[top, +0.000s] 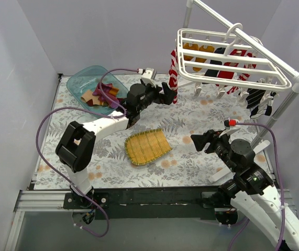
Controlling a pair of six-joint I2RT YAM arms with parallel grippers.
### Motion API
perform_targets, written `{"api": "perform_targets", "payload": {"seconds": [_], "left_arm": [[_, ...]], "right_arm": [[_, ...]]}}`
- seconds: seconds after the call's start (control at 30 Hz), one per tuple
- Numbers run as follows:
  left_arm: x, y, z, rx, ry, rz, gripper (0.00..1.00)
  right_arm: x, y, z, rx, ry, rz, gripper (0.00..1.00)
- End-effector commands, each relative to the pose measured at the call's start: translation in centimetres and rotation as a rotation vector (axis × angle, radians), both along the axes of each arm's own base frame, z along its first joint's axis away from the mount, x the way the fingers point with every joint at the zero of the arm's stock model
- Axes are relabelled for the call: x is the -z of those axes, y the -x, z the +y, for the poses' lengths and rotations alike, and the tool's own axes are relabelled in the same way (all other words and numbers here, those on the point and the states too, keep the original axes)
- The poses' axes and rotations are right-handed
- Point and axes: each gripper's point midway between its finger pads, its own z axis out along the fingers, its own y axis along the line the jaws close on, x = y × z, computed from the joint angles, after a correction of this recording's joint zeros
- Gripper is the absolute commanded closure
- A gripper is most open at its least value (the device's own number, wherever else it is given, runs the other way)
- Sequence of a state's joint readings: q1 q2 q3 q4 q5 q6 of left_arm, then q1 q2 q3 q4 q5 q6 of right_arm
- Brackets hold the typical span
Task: Remove the socks clipped to the hanger
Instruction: Place the sock in the bin, then remove the sock from the hanger.
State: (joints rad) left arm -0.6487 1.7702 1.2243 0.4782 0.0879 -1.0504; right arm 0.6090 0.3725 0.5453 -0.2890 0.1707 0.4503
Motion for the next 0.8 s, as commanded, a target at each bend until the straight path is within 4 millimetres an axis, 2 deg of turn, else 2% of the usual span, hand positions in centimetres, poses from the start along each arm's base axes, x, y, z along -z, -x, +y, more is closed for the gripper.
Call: {"api": "perform_targets", "payload": {"seconds": [0.0, 0.23, 0.3, 0.33, 0.37, 0.43, 0.47, 0.57, 0.6, 0.63, 0.7, 0.73, 0.77], "left_arm": [[-3.0, -0.3, -1.9, 0.034, 0.021, -0.085, 0.06], [-4.1, -1.5, -3.5, 0.001, 0.057, -0.124, 0.07], [-4.5, -1.6, -3.6, -0.021, 0.068, -0.137, 0.14], [-4.9, -1.6, -3.7, -0.019, 0.078, -0.148, 0.18], [-5.2, -1.8, -3.4, -0.047, 0.086, -0.153, 0.28], [-5.6, -1.4, -3.5, -0.049, 0.093, -0.169, 0.39], [-5.7, -1.3, -3.5, -0.048, 0.093, -0.173, 0.53], [-6.0, -0.5, -3.7, -0.037, 0.09, -0.183, 0.77], [-6.1, 0.0, -3.9, -0.028, 0.089, -0.188, 0.9], [-5.9, 0.4, -4.0, -0.019, 0.082, -0.186, 0.93], [-6.6, 1.7, -4.2, 0.003, 0.09, -0.198, 1.0], [-6.1, 2.4, -4.4, 0.017, 0.077, -0.195, 1.0], [-6.8, 3.1, -4.3, 0.026, 0.082, -0.209, 1.0]], "right_arm": [[-0.4, -0.3, -0.2, 0.02, -0.023, -0.019, 0.27], [-0.1, -0.4, -0.3, 0.026, -0.011, -0.015, 0.27], [0.2, -0.4, -0.2, 0.026, -0.009, -0.011, 0.27], [0.3, -0.4, -0.2, 0.025, -0.009, -0.008, 0.27], [0.4, -0.5, -0.2, 0.023, -0.007, -0.005, 0.27], [0.5, -0.5, -0.1, 0.025, -0.007, -0.005, 0.27], [0.7, -0.6, -0.1, 0.025, -0.005, -0.003, 0.27], [0.9, -0.7, -0.1, 0.026, -0.002, -0.001, 0.27], [0.9, -0.8, -0.1, 0.027, -0.002, -0.004, 0.27], [0.9, -0.8, 0.0, 0.026, 0.0, -0.004, 0.27], [0.9, -1.0, 0.1, 0.023, 0.002, -0.013, 0.27], [1.0, -1.1, 0.1, 0.024, 0.006, -0.014, 0.27], [0.8, -1.2, 0.2, 0.024, 0.005, -0.025, 0.26]]}}
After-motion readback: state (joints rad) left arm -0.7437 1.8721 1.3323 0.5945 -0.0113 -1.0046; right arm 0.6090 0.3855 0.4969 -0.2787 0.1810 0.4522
